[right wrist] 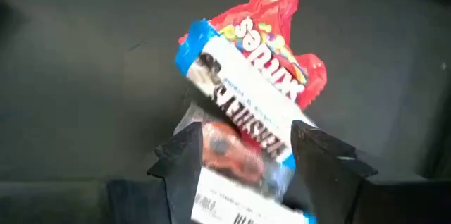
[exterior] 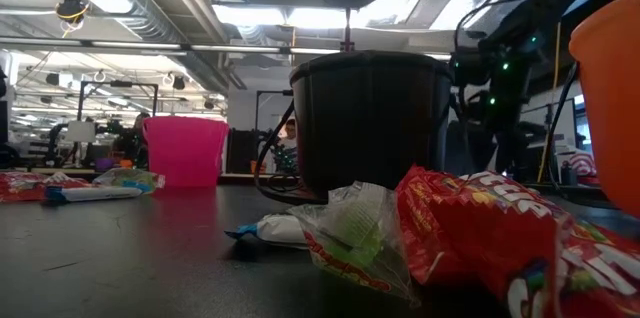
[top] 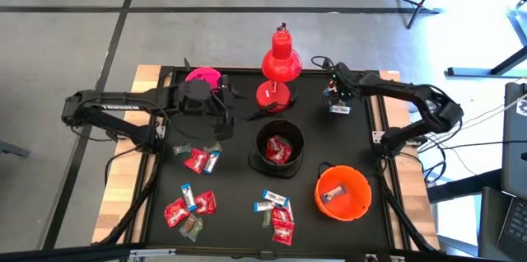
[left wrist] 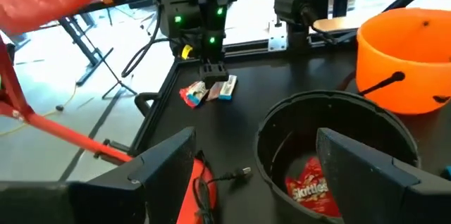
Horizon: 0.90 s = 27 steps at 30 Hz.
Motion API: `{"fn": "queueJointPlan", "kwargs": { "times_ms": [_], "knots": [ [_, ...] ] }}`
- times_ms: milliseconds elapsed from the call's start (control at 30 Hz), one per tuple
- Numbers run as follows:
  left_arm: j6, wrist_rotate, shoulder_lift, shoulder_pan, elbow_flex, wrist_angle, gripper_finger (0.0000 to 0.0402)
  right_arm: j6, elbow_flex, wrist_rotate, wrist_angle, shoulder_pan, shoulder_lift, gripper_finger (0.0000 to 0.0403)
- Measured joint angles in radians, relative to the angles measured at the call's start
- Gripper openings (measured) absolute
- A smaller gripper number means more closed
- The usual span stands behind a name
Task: Organize candy in baskets
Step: Put the white chocolate into the orange bucket
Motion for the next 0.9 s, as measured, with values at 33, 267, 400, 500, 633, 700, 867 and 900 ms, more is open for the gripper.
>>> {"fn": "queueJointPlan", "kwargs": {
  "times_ms": [33, 267, 400, 500, 633, 700, 867, 900],
  "knots": [
    [-0.008, 0.005, -0.007, 0.004, -0.014, 0.009, 0.0284, -0.004, 0.000, 0.000, 0.013, -0.007, 0.015, 0.0214],
    [-0.054, 0.011, -0.034, 0.006, -0.060, 0.014, 0.0284, -0.043, 0.000, 0.015, 0.055, -0.027, 0.096, 0.0214],
    [-0.057, 0.011, -0.034, 0.005, -0.060, 0.015, 0.0284, -0.056, 0.000, 0.020, 0.067, -0.024, 0.115, 0.0210],
    [-0.061, 0.014, -0.034, 0.005, -0.060, 0.014, 0.0284, -0.077, 0.000, 0.021, 0.066, -0.024, 0.116, 0.0188],
    [-0.072, 0.014, -0.034, 0.005, -0.060, 0.013, 0.0284, -0.099, 0.000, 0.020, 0.064, -0.024, 0.116, 0.0129],
    [-0.079, 0.014, -0.034, 0.005, -0.060, 0.013, 0.0284, -0.105, 0.000, 0.021, 0.064, -0.024, 0.116, 0.0093],
    [-0.086, 0.014, -0.034, 0.005, -0.060, 0.013, 0.0284, -0.125, 0.002, 0.007, 0.065, -0.023, 0.115, 0.0011],
    [-0.087, 0.014, -0.034, 0.005, -0.060, 0.013, 0.0284, -0.128, 0.003, 0.003, 0.063, -0.023, 0.114, 0.0008]
  ]
}}
